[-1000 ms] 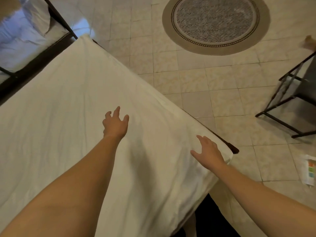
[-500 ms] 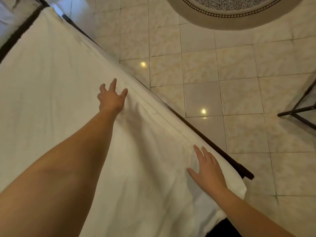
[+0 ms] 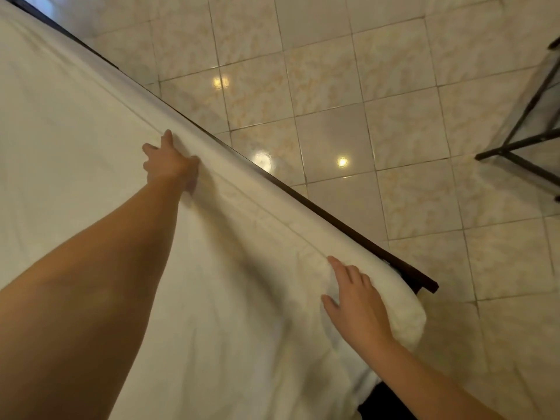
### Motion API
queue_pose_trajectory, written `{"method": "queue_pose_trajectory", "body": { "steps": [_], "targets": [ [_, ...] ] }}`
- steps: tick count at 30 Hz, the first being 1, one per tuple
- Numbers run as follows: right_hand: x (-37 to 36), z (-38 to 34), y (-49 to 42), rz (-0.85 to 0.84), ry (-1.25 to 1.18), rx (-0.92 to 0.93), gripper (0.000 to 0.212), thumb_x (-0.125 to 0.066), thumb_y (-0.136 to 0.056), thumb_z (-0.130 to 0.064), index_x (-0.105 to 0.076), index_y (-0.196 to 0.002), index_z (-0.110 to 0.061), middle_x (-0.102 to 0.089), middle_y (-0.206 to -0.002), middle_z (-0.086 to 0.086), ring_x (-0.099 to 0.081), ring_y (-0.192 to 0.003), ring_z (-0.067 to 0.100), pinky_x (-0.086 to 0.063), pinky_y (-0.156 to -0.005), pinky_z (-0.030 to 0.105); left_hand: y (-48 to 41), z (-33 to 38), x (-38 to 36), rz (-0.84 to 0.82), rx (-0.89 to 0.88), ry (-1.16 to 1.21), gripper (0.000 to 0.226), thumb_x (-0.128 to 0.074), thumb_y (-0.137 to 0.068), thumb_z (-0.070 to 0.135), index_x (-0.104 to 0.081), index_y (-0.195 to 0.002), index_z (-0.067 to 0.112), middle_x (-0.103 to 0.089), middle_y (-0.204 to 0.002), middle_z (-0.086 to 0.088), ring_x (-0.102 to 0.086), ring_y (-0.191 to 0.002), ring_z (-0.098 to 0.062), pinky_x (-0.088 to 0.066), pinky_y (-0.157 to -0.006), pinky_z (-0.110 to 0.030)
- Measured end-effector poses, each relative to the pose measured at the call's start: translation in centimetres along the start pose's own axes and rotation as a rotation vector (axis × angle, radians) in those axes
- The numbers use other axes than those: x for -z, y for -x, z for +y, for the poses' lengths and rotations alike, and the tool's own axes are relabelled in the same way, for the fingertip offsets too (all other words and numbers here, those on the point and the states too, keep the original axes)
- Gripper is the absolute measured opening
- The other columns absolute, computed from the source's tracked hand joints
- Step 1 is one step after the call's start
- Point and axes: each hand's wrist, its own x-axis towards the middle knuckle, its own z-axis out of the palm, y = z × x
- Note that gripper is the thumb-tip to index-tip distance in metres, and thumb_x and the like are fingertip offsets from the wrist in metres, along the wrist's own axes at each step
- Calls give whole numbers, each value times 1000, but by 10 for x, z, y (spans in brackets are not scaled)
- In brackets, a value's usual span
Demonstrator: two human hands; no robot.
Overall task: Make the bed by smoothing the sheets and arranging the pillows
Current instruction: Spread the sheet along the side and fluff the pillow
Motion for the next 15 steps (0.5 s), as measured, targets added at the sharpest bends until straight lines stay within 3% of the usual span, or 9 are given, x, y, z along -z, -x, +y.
{"method": "queue_pose_trajectory", "body": {
  "steps": [2,5,6,10,13,15],
  "targets": [
    [2,5,-2,-56,6,-24,60,-60,-96,-44,-36,-149,-31,-55,-131,-9,-52,-112,10,-48,-93,25,1,-3,-4,-10,-13,6,94,-72,-80,6,-32,-158,40,-34,-145,-10,-51,-125,-43,-56,-95,-55],
    [5,9,-4,-129,-13,-24,36,-56,-97,-41,-55,-131,-28,-59,-108,-10,-52,-96,10,-49,-83,27,3,-9,-2,-15,-18,57,98,-75,-68,-18,-50,-150,30,-36,-141,-10,-64,-99,-39,-62,-81,-45],
    [7,9,-2,-144,-17,-17,31,-56,-97,-40,-57,-125,-27,-57,-102,-10,-50,-93,11,-49,-81,28,6,-10,3,-10,-10,73,93,-76,-67,-21,-56,-145,24,-35,-142,-10,-64,-96,-38,-62,-81,-43],
    [17,0,14,-190,-15,17,26,-54,-97,-40,-57,-121,-30,-54,-99,-11,-51,-91,13,-54,-75,36,21,-24,26,24,32,107,83,-81,-61,-25,-64,-134,9,-36,-144,-9,-54,-123,-40,-55,-98,-37],
    [27,-12,36,-234,-27,35,20,-53,-96,-42,-56,-113,-32,-60,-92,-10,-60,-82,16,-56,-70,39,33,-50,49,60,11,171,79,-77,-60,-26,-68,-131,8,-42,-143,-10,-56,-123,-37,-55,-101,-41],
    [31,-21,54,-252,-4,47,20,-53,-95,-42,-53,-113,-34,-63,-91,-8,-63,-80,20,-56,-68,39,44,-74,69,95,-2,228,77,-72,-59,-24,-72,-126,13,-52,-140,-11,-62,-119,-35,-59,-96,-43]
  ]
}}
